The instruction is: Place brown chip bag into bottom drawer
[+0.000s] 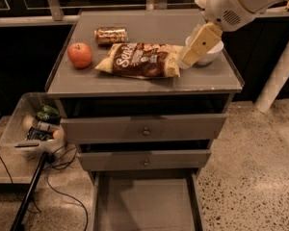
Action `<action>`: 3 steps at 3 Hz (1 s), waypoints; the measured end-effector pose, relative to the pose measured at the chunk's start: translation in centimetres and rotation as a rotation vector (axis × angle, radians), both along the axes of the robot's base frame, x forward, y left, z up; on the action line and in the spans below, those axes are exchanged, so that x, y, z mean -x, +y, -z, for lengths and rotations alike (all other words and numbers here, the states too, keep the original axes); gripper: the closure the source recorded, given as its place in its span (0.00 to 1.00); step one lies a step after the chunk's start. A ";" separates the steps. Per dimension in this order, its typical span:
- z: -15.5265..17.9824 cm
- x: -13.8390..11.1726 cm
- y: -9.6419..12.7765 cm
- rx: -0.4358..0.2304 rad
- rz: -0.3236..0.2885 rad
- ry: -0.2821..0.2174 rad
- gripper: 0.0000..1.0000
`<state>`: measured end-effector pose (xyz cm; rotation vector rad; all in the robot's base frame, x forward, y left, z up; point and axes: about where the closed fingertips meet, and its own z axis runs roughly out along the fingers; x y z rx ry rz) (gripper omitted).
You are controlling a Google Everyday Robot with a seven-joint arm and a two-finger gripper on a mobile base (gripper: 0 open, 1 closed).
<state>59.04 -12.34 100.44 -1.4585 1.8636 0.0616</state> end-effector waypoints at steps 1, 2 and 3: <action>0.4 -3.0 1.4 -0.012 0.016 -0.004 0.00; 1.9 -4.7 3.3 0.026 0.004 0.013 0.00; 3.9 -6.1 5.3 0.072 -0.028 0.032 0.00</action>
Offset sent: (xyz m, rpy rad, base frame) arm 0.0699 0.0547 -0.0388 -0.0814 0.0340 0.0078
